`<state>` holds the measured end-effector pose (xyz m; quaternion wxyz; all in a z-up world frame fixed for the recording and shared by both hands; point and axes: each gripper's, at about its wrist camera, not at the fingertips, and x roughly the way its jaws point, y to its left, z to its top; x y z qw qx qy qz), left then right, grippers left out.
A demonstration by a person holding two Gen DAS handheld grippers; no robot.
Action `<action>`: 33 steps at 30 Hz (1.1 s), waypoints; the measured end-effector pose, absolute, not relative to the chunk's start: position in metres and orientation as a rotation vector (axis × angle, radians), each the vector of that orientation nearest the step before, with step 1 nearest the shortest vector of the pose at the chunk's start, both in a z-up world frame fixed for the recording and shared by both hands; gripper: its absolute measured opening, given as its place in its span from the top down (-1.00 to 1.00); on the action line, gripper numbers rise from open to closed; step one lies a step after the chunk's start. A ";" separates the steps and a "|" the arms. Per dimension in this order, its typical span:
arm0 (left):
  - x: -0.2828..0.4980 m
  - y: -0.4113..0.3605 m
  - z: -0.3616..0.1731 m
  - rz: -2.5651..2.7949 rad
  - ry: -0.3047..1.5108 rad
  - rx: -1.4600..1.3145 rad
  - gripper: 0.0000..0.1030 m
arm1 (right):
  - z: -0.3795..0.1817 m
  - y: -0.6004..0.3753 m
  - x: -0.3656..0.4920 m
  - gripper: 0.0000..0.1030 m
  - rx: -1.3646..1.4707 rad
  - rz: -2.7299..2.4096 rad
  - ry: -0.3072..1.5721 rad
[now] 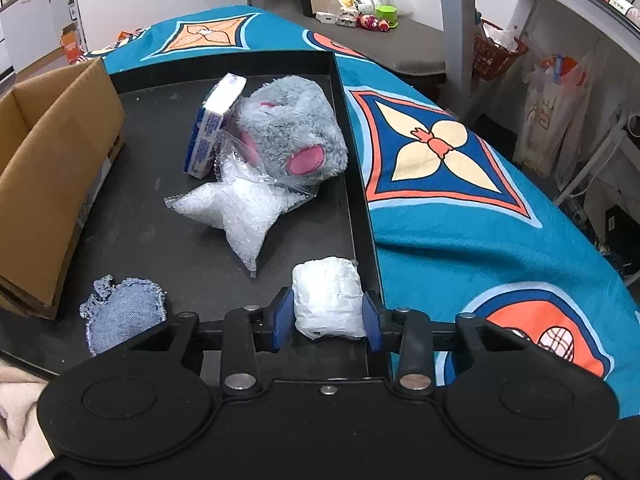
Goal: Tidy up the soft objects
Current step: 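Carry the white bundle with the right gripper over the box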
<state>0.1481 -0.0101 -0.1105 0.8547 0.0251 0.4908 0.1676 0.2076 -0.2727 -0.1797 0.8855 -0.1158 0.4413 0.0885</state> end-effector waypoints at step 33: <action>0.133 0.035 -0.115 0.251 0.978 -0.184 0.34 | -0.092 -0.161 0.204 0.29 -0.206 0.403 0.733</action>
